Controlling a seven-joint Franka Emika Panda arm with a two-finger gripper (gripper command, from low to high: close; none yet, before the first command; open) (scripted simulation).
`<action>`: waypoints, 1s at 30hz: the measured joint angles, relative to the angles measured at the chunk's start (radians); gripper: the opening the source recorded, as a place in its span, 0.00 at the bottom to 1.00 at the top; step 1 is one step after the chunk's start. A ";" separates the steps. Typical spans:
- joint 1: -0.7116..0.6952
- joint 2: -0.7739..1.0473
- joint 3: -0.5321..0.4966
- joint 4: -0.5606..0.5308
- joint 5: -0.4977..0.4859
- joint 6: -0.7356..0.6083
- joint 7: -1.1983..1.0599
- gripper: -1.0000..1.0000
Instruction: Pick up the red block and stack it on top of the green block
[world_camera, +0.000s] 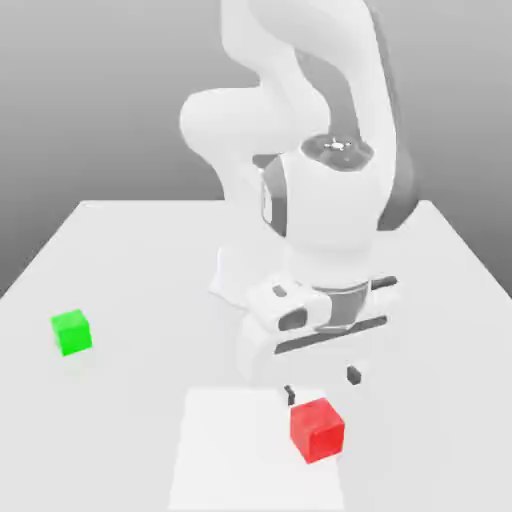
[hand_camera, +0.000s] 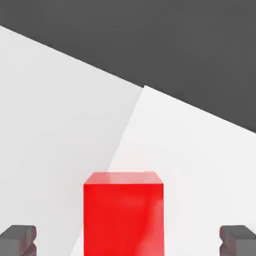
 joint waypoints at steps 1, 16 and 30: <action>0.001 0.036 -0.002 0.004 -0.003 0.030 0.001 0.50; -0.008 -0.077 0.002 -0.014 0.005 -0.066 -0.001 0.00; -0.536 -0.267 -0.253 -0.119 -0.098 -0.142 0.391 0.00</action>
